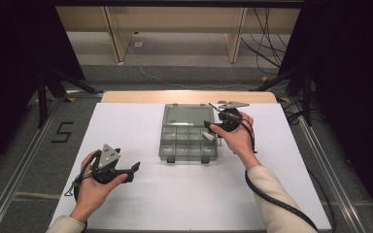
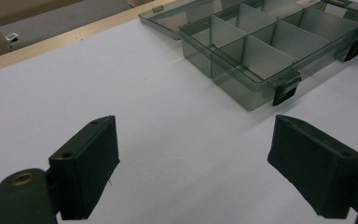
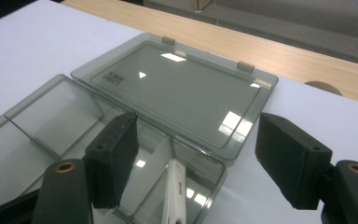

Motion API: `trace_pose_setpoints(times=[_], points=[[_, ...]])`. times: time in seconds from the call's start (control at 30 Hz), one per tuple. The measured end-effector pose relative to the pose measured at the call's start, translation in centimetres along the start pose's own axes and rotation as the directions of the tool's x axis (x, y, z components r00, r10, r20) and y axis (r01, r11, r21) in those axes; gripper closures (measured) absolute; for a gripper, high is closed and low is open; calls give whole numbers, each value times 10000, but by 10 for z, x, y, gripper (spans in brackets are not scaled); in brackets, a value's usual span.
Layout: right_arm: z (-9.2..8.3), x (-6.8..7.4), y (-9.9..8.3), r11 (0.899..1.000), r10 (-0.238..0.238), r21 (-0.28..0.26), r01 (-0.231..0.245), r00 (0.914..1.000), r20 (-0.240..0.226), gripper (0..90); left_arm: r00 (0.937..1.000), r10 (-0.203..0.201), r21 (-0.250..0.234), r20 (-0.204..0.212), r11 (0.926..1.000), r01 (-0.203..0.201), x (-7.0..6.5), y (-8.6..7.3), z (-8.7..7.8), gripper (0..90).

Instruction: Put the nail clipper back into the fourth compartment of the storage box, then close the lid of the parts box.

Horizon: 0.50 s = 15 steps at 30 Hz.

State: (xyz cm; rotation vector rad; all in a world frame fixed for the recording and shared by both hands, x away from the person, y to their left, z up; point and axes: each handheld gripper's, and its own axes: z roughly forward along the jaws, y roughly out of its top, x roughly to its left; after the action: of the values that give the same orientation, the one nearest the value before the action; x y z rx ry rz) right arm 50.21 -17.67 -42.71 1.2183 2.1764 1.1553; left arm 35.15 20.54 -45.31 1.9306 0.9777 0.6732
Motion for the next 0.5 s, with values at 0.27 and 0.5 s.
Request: trace_pose_setpoints(times=[0.27, 0.5], points=[[-2, 1, 1, 9996, 269, 78, -270, 9994, 212, 305, 9998, -185, -14, -82, 9998, 184, 0, 0, -1, 148], [-1, -2, 0, 9997, 217, 87, -218, 9997, 116, 304, 9991, -424, -103, 1, 9990, 424, -2, 1, -2, 150]])
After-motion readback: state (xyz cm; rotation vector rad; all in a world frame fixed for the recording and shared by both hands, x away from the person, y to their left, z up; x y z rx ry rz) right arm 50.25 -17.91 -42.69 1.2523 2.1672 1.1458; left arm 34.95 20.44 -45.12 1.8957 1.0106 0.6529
